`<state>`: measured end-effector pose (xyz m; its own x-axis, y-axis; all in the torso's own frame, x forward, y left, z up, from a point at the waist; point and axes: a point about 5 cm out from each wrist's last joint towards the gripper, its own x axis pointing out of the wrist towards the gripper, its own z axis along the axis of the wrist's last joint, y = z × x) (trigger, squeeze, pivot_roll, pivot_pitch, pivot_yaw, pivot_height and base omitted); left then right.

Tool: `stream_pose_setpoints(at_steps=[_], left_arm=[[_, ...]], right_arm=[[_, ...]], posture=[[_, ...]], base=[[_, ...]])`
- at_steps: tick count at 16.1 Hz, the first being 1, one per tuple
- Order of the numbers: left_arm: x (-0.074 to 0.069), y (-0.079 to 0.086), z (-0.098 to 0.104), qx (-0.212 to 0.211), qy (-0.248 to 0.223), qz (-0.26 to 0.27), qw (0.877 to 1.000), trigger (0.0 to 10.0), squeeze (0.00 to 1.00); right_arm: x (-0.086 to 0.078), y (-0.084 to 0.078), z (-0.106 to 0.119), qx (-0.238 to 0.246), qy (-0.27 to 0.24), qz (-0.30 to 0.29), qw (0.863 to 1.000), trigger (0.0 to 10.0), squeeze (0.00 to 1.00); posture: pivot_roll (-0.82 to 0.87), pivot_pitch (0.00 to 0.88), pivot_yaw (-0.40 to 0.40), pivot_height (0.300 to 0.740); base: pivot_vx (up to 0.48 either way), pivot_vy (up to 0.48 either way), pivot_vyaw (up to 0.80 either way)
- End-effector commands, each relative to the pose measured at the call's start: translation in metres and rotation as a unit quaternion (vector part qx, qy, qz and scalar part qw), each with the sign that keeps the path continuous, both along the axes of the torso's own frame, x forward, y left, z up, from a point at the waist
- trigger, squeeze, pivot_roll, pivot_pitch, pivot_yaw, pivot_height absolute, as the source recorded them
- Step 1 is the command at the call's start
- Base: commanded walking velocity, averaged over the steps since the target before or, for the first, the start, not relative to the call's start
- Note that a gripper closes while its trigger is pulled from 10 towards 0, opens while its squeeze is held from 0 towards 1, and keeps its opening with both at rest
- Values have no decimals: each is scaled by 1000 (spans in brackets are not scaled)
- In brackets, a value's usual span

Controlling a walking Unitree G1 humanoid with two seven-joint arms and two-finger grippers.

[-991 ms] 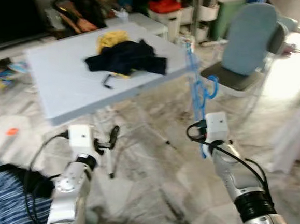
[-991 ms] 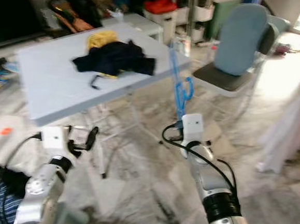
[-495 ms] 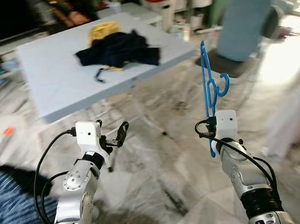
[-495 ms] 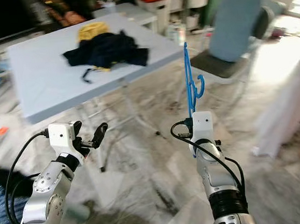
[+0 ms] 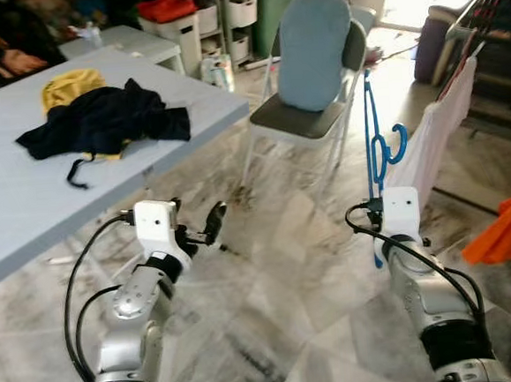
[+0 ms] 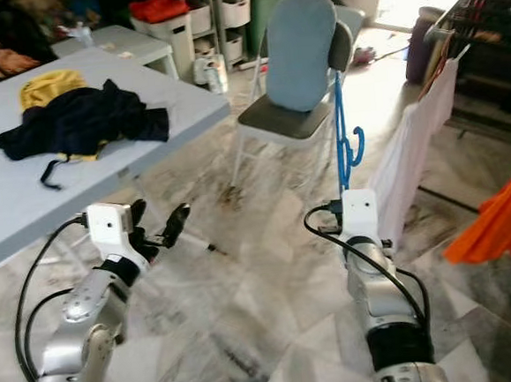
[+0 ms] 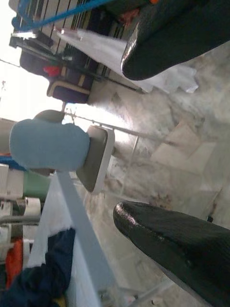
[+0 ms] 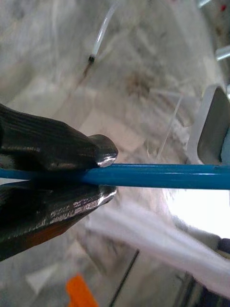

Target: Hang hanger

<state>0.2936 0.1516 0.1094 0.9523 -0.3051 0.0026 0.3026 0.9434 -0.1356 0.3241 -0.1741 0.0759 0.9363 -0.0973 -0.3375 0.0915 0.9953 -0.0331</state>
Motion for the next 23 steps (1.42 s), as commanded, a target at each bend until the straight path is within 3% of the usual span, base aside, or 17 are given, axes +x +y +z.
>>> stream_pose_setpoints(at_steps=[1,5,11,18,23], left_arm=[[1,-1,1,-5,-2,-5,1000,10000,0],[0,-4,1,-8,0,-10,1000,10000,0],[2,-7,-1,-4,6,-20,1000,10000,0],[3,-7,-2,2,13,-29,999,10000,0],[4,-9,-4,9,26,-34,999,10000,0]], right_arm=[[3,0,4,3,-2,-5,1000,10000,0],[1,-15,-3,-9,26,-58,998,10000,0],[-1,-20,-11,-22,62,-86,994,10000,0],[-1,-24,-16,-13,84,-89,992,10000,0],[-1,-18,-20,-2,102,-77,992,10000,0]], posture=[[-99,0,21,740],[-99,0,21,740],[-102,0,26,740],[-101,0,32,740],[-101,0,32,740]], base=[[424,0,0],[438,0,-330],[437,0,-267],[432,0,-747],[394,273,-339]])
